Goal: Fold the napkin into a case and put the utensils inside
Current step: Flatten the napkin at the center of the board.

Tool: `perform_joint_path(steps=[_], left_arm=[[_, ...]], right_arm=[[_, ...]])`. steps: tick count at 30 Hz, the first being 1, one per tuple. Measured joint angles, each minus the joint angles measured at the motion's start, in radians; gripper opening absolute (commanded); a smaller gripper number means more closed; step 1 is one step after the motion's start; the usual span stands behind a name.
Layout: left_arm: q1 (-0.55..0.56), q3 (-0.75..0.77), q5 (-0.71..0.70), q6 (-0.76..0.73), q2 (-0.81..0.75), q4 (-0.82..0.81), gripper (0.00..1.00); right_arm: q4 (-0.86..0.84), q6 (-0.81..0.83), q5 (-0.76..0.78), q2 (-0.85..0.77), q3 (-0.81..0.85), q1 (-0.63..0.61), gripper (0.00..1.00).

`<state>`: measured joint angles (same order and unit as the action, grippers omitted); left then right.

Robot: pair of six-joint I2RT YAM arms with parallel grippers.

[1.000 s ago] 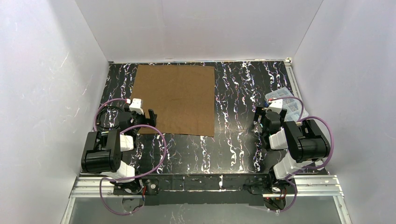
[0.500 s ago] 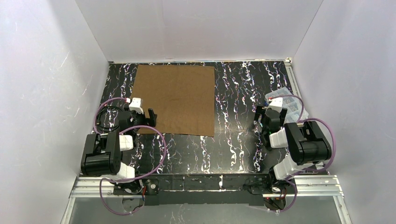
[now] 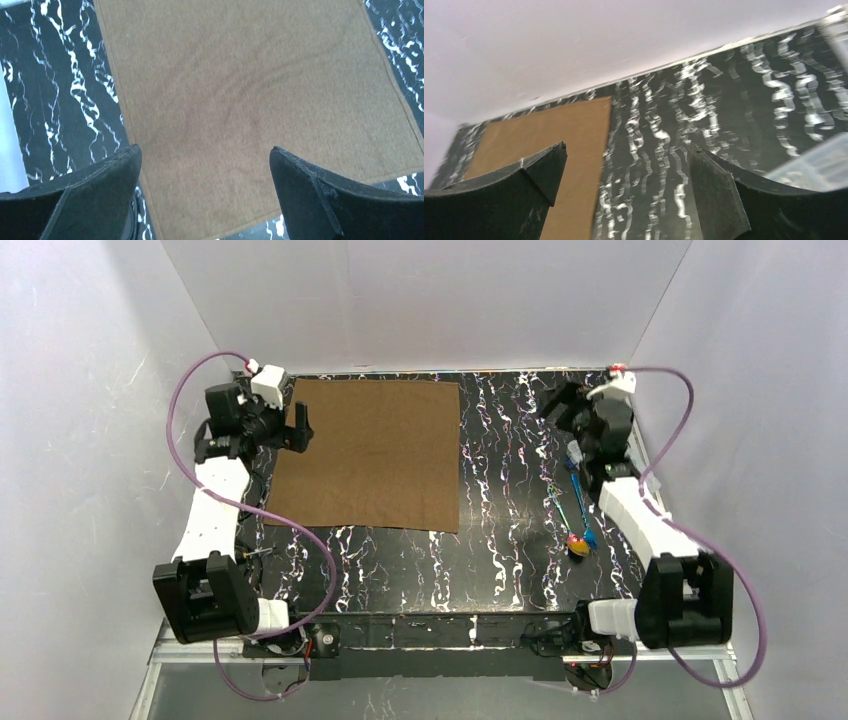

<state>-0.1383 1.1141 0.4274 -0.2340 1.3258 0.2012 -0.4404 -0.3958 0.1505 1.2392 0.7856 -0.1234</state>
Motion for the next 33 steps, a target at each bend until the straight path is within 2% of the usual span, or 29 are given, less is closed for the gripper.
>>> perform_joint_path(steps=[2,4,7,9,12,16,21,27,28,33], left_arm=[[-0.022,0.094,0.006,-0.039,0.037,0.15,0.98],[-0.039,0.157,0.006,-0.083,0.078,0.279,0.98],[-0.055,0.183,-0.01,-0.162,0.122,0.428,0.98],[-0.055,0.173,-0.031,-0.217,0.13,0.497,0.97],[-0.055,0.137,-0.064,-0.3,0.129,0.571,0.91],[-0.056,0.103,-0.094,-0.361,0.131,0.641,0.82],[-0.056,0.102,-0.111,-0.388,0.151,0.663,0.81],[-0.057,0.071,-0.151,-0.404,0.18,0.655,0.8],[-0.057,0.071,-0.159,-0.405,0.19,0.652,0.84],[-0.057,0.07,-0.197,-0.41,0.224,0.64,0.85]], right_arm=[[0.076,-0.055,-0.117,0.082,0.116,0.0,0.99],[0.175,-0.059,-0.134,0.141,0.193,-0.041,0.99],[0.425,0.004,-0.026,0.232,0.328,-0.263,0.99],[0.529,0.034,0.019,0.294,0.406,-0.399,0.99],[0.641,0.06,0.075,0.335,0.425,-0.57,0.97],[0.734,0.058,0.149,0.338,0.381,-0.688,0.93],[0.76,0.026,0.207,0.342,0.306,-0.761,0.86],[0.747,-0.015,0.188,0.359,0.185,-0.776,0.79],[0.74,-0.019,0.182,0.365,0.175,-0.776,0.79],[0.697,-0.026,0.133,0.42,0.164,-0.776,0.62]])
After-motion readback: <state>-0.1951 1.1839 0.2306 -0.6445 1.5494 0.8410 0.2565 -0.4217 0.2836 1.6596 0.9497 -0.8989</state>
